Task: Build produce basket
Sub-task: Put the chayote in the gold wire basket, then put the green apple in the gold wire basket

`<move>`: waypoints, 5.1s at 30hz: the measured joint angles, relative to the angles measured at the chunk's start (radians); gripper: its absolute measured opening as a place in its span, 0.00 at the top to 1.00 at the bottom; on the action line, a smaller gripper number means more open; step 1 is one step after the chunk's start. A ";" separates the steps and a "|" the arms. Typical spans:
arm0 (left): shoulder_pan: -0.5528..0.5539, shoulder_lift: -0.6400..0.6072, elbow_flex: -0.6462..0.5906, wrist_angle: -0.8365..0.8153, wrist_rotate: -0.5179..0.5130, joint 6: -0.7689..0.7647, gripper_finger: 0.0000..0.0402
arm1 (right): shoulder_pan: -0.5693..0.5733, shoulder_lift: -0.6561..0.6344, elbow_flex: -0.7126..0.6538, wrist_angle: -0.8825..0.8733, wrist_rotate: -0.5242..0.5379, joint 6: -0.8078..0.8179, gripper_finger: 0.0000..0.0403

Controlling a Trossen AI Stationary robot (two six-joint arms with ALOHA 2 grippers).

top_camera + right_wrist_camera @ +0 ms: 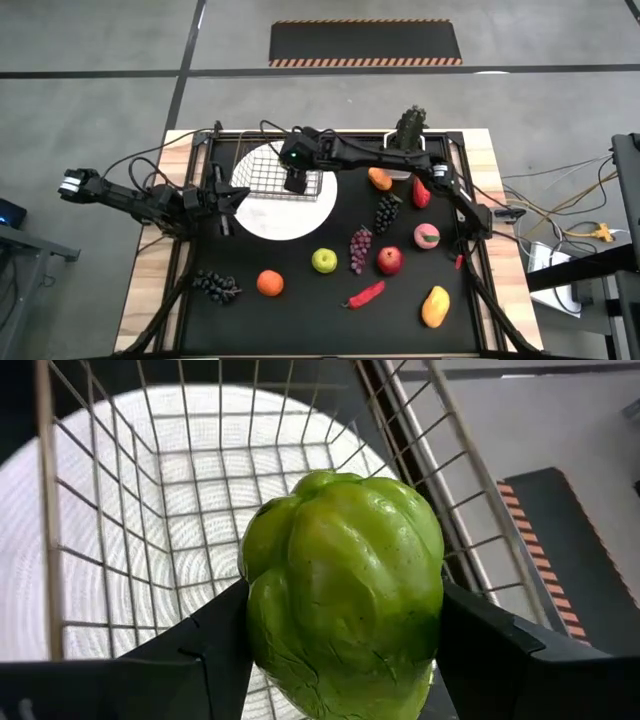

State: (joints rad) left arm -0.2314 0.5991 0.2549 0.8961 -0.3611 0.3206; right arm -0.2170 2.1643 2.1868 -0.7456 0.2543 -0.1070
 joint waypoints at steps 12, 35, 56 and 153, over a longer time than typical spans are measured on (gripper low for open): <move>0.000 0.000 0.000 -0.002 -0.001 0.000 1.00 | -0.038 0.097 0.000 0.051 0.000 0.064 0.40; -0.001 0.002 0.000 -0.001 -0.005 0.000 1.00 | -0.072 0.127 -0.027 0.045 0.001 0.109 0.34; 0.000 0.001 0.000 -0.001 -0.003 0.000 1.00 | -0.072 0.113 -0.032 0.032 0.001 0.115 0.25; -0.056 1.178 0.979 -1.237 0.224 -0.461 0.11 | 0.400 -1.182 -1.714 1.138 -0.079 -0.152 0.43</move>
State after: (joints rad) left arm -0.2871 1.7769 1.2339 -0.3408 -0.1368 -0.1402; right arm 0.1825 0.9825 0.4725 0.3927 0.1749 -0.2588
